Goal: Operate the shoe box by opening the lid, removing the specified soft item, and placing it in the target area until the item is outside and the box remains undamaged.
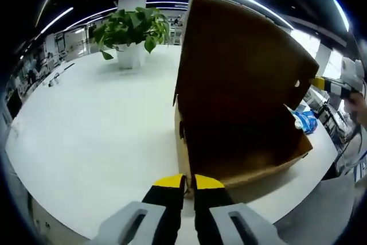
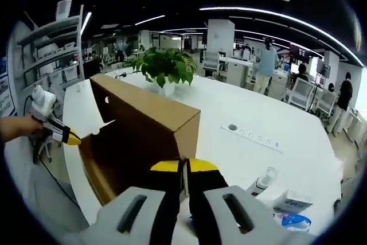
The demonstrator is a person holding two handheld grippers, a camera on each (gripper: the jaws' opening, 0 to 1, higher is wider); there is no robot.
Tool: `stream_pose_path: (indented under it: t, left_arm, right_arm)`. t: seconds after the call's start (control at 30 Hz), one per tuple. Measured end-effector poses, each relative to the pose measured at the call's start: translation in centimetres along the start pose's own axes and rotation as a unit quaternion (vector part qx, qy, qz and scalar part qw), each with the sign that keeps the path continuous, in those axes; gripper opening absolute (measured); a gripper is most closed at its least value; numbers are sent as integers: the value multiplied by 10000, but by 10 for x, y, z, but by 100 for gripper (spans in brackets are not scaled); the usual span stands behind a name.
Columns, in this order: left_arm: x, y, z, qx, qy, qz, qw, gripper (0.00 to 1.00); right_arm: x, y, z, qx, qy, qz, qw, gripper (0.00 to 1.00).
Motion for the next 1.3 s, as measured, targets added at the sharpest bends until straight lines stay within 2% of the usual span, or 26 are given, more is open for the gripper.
stream_pose_path:
  t: [0.13,0.27,0.37,0.53,0.97,1.3]
  left_arm:
    - [0,2,0,0,-2,-31,10000,9]
    - [0,5,-1,-11,-17,-74,10000,13]
    - [-2,8,-2,-18,-56,-125,9999,14]
    - [-14,17,-2,-27,-129,-310,9994,17]
    - [-57,30,-4,68,-607,-858,9944,21]
    - [-72,38,-12,172,-844,-1097,9902,23]
  right_arm:
    - [5,3,4,-5,-54,-41,10000,2]
    - [10,7,9,-14,153,-76,9999,2]
    - [14,8,10,-32,107,-78,9999,3]
    - [20,10,12,-51,57,-70,9999,4]
    - [36,13,20,-166,-2,-50,9999,7]
    - [46,16,25,-288,211,-4,9994,9]
Point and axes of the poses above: the point that each gripper's makers call its tool centre point, and the gripper's own axes: y roughly backward along the fingers, z roughly to its left, x roughly out of its underside, the point moved 10 cm from there along y, roughly backward along the fingers, and after that the axes turned 5 degrees about -z, right-handed, at the moved point
